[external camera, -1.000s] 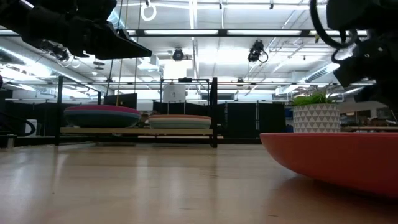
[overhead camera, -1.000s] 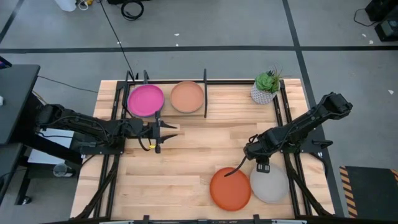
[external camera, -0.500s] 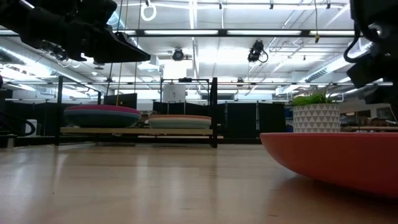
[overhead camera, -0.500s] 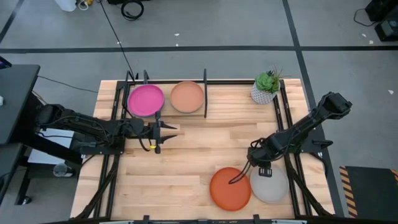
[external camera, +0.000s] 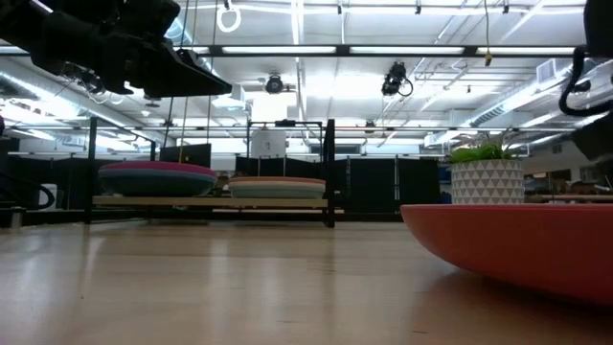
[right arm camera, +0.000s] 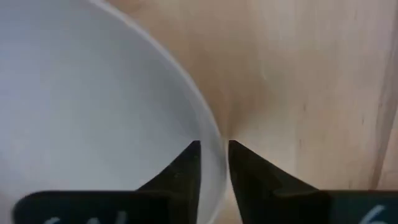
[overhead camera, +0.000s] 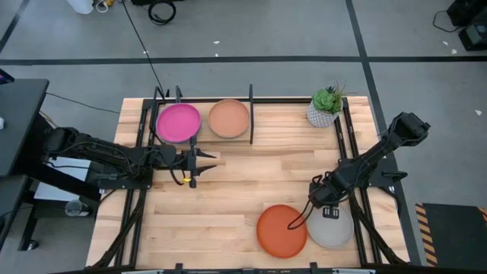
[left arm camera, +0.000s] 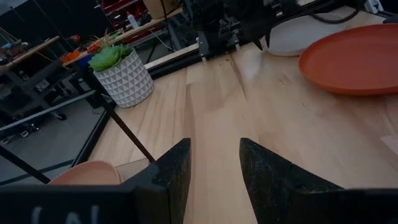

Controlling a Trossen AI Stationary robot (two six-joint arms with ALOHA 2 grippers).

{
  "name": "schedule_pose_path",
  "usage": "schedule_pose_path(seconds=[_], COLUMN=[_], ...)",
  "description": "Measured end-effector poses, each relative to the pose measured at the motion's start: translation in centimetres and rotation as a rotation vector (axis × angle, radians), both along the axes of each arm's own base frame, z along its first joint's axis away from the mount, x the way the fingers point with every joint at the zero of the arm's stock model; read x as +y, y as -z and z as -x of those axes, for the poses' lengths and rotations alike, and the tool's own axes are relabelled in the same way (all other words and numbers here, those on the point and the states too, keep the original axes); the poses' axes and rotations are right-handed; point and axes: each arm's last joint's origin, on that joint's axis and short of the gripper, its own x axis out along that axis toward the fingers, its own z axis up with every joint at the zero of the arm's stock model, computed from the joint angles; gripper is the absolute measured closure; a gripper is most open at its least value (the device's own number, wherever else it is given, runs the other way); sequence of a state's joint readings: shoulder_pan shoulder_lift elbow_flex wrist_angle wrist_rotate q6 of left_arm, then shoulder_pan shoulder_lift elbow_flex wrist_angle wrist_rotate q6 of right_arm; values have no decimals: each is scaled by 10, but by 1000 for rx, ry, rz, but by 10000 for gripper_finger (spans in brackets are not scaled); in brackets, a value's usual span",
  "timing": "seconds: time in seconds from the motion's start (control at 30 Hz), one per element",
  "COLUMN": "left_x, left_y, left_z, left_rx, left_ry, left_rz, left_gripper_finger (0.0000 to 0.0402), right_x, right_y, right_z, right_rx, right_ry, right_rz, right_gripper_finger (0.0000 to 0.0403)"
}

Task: Place and stack plates onto a shelf
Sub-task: Stack the gray plate on top of the brown plate on the shelf

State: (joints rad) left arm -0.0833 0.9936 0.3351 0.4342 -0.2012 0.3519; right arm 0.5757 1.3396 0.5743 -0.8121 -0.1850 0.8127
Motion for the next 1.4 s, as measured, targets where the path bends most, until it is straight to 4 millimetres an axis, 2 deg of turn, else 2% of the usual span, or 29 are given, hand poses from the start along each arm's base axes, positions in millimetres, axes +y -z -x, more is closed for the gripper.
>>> schedule_pose_path(seconds=[0.17, 0.33, 0.47, 0.6, 0.8, 1.0, 1.2, 1.4], left_x=[-2, -2, -2, -3, -5, -7, -20, -42], left_y=[0, 0, -2, -5, -6, -10, -7, 10], left_z=[0, 0, 0, -3, -19, -41, -63, -76], left_rx=[-1, -5, -22, -48, -3, 25, 90, 176], left_ry=[12, 11, 18, 52, 72, 74, 131, 289], left_rz=[-1, -1, 5, 15, -48, -95, -253, -626], left_gripper_finger=[258, 258, 258, 258, 258, 257, 239, 179], right_x=[-1, -2, -3, -7, -25, -44, -71, -94], right_y=[2, 1, -9, -29, -73, -109, -127, -126], right_z=[2, 1, -2, -6, -6, -15, -38, -62], right_rx=[15, 32, 62, 75, 116, 22, -162, -309], right_ry=[-12, 18, 28, 17, 60, 65, 221, 242], right_rz=[-16, -29, -20, 24, 154, 188, 203, 49], right_gripper_finger=[384, 381, 387, 389, 387, 387, 387, 387])
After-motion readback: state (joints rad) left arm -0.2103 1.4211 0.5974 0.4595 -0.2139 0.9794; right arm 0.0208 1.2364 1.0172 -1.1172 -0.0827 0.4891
